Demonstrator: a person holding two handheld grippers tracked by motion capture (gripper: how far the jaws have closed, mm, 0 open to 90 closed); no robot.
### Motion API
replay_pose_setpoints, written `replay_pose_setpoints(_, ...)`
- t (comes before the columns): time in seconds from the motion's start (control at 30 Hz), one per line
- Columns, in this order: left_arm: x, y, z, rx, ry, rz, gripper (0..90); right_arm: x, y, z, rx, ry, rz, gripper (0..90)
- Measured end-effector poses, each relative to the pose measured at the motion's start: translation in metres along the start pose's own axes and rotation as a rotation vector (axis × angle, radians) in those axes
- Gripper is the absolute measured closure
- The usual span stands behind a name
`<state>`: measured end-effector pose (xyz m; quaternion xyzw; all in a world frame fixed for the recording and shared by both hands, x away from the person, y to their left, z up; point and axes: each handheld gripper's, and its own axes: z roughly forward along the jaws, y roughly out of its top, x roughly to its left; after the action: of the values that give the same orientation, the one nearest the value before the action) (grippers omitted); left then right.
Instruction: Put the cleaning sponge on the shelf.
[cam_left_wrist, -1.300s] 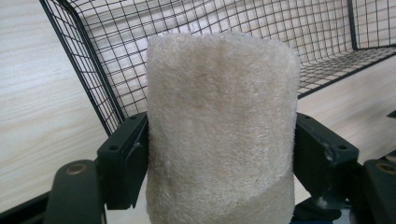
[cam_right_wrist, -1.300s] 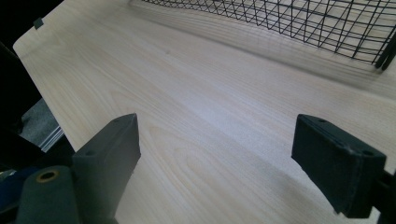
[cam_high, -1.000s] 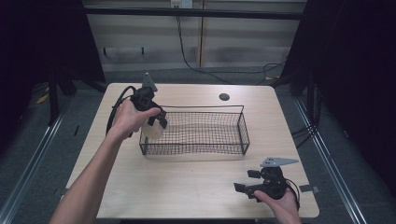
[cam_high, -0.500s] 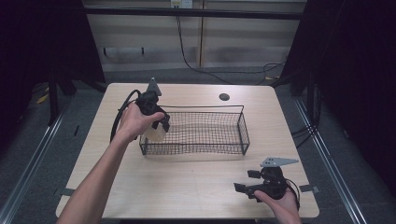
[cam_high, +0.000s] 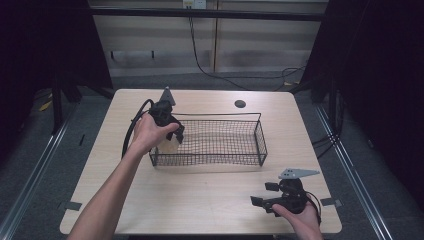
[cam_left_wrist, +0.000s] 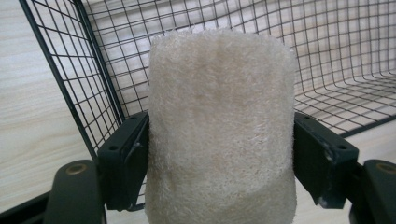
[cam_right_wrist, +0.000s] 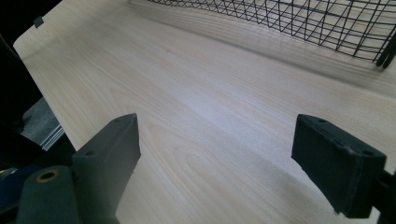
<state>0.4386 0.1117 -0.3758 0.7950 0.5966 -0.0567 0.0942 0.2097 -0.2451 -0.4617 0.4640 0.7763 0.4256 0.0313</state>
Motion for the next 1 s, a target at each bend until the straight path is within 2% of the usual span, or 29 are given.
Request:
replay_pose_setpoints(0.23, 0.0, 0.004, 0.006, 0.008, -0.007, -0.022, 26.7, 0.0, 0.0, 0.0, 0.001, 0.001, 0.0, 15.1)
replay_pose_setpoints(0.33, 0.0, 0.004, 0.01, 0.016, 0.02, -0.029, 26.7, 0.0, 0.0, 0.0, 0.002, 0.001, -0.003, 15.1)
replay_pose_setpoints(0.4, 0.002, 0.005, 0.014, 0.013, 0.015, -0.046, 26.7, 0.0, 0.0, 0.0, 0.001, 0.002, -0.001, 15.1)
replay_pose_setpoints(0.53, 0.006, 0.005, 0.018, 0.028, 0.018, -0.053, 26.7, 0.0, 0.0, -0.001, 0.0, 0.002, -0.002, 15.1)
replay_pose_setpoints(0.63, 0.007, 0.005, 0.021, 0.012, 0.051, -0.068, 26.7, 0.0, 0.0, 0.0, 0.002, 0.003, -0.002, 15.1)
replay_pose_setpoints(0.87, 0.006, 0.005, 0.029, 0.031, 0.054, -0.066, 26.7, -0.001, 0.0, 0.0, 0.002, 0.0, -0.003, 15.1)
replay_pose_setpoints(1.0, 0.011, 0.004, 0.03, 0.037, 0.055, -0.088, 26.6, 0.0, 0.0, 0.0, 0.004, -0.001, -0.005, 15.1)
